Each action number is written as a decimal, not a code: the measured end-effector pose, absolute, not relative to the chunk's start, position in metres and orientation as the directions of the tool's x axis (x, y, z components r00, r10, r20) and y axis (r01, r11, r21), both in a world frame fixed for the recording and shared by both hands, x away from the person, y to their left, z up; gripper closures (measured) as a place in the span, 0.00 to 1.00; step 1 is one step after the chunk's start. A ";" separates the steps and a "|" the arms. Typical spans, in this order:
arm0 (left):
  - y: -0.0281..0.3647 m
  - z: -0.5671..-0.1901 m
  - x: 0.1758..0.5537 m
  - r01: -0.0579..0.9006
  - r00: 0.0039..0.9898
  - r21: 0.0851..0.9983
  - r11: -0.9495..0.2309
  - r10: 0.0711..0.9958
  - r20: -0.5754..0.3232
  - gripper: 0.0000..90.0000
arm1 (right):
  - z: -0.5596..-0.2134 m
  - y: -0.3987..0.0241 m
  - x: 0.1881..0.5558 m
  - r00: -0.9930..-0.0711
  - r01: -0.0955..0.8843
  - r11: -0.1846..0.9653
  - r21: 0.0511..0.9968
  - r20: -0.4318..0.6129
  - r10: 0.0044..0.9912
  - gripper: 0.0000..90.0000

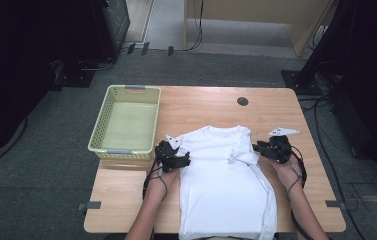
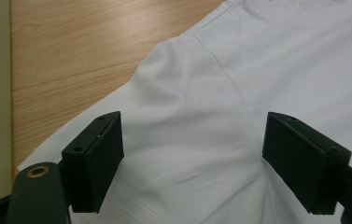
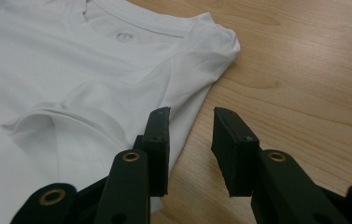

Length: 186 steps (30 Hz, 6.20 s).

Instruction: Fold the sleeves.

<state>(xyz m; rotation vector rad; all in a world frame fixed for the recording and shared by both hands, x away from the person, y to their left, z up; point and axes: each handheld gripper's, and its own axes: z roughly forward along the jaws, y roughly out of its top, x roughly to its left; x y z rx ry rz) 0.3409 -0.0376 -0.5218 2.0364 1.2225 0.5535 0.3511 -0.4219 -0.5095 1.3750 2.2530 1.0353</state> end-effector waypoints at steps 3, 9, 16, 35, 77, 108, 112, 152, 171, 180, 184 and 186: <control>-0.036 -0.521 0.341 0.591 0.462 0.743 -0.314 0.887 0.008 0.23 | -0.513 -0.424 0.348 -0.509 0.630 0.303 0.715 0.086 0.856 0.75; -0.033 -0.520 0.341 0.591 0.458 0.744 -0.312 0.889 0.009 0.23 | -0.518 -0.433 0.344 -0.491 0.643 0.301 0.705 0.078 0.868 0.75; -0.033 -0.521 0.341 0.593 0.455 0.743 -0.310 0.890 0.008 0.23 | -0.521 -0.432 0.336 -0.517 0.636 0.327 0.699 0.072 0.853 0.73; -0.034 -0.523 0.341 0.598 0.459 0.735 -0.321 0.888 0.015 0.23 | -0.522 -0.407 0.330 -0.579 0.614 0.343 0.711 0.110 0.808 0.44; -0.029 -0.521 0.342 0.590 0.457 0.748 -0.306 0.889 0.003 0.23 | -0.527 -0.393 0.330 -0.568 0.600 0.334 0.727 0.094 0.817 0.29; -0.032 -0.523 0.344 0.587 0.453 0.751 -0.302 0.891 0.004 0.23 | -0.529 -0.412 0.335 -0.500 0.613 0.283 0.738 0.085 0.862 0.29; -0.034 -0.525 0.345 0.592 0.455 0.745 -0.306 0.891 0.005 0.23 | -0.529 -0.415 0.336 -0.498 0.612 0.281 0.739 0.084 0.863 0.29; -0.039 -0.529 0.371 0.608 0.403 0.747 -0.269 0.915 0.001 0.26 | -0.533 -0.434 0.343 -0.449 0.609 0.276 0.743 0.036 0.893 0.23; -0.045 -0.527 0.368 0.565 0.477 0.767 -0.306 0.879 0.000 0.94 | -0.529 -0.427 0.340 -0.490 0.618 0.273 0.737 0.091 0.867 0.24; -0.037 -0.525 0.375 0.620 0.426 0.751 -0.226 0.901 -0.081 0.96 | -0.528 -0.421 0.338 -0.516 0.609 0.292 0.737 0.090 0.852 0.25; -0.036 -0.524 0.373 0.628 0.428 0.746 -0.224 0.899 -0.090 0.96 | -0.529 -0.419 0.338 -0.521 0.610 0.295 0.735 0.091 0.849 0.25; -0.036 -0.522 0.371 0.623 0.434 0.748 -0.228 0.896 -0.089 0.96 | -0.528 -0.418 0.338 -0.524 0.611 0.299 0.733 0.091 0.847 0.25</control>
